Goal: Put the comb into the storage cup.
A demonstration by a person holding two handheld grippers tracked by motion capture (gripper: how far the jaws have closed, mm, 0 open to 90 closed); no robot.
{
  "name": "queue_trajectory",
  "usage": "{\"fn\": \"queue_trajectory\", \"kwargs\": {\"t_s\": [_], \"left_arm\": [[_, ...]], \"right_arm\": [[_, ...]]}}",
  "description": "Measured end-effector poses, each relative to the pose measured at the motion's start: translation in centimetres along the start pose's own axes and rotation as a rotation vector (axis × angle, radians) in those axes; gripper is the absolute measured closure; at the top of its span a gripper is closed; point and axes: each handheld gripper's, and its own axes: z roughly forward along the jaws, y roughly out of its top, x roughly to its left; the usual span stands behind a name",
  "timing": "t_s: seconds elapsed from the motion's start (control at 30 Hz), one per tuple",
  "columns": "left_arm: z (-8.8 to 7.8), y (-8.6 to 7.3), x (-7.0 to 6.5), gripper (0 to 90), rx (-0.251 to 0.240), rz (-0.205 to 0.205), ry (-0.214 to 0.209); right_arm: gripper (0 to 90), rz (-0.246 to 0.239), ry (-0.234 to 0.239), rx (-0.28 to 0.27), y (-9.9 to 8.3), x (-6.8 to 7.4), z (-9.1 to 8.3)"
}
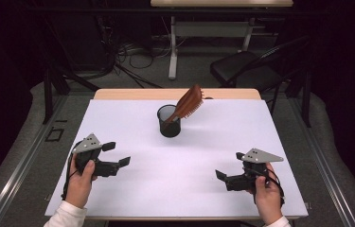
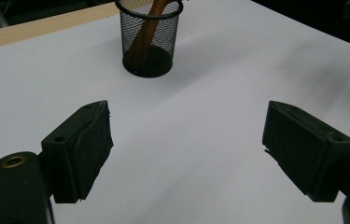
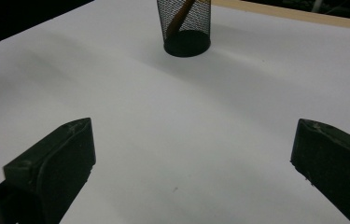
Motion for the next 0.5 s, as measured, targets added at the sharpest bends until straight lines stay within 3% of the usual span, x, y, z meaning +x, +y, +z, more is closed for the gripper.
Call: {"fn": "queue_trajectory", "kwargs": {"t_s": [0.23, 0.5], "left_arm": [[-0.6, -1.8, 0.7, 15.9, -0.002, -0.019, 0.020], [-1.5, -3.8, 1.3, 15.9, -0.036, -0.032, 0.040]], "right_arm": [[0.1, 0.042, -0.050, -0.010, -2.1, -1.1, -0.9], [0.2, 0.066, -0.087, -0.022, -3.5, -1.9, -1.6]]}}
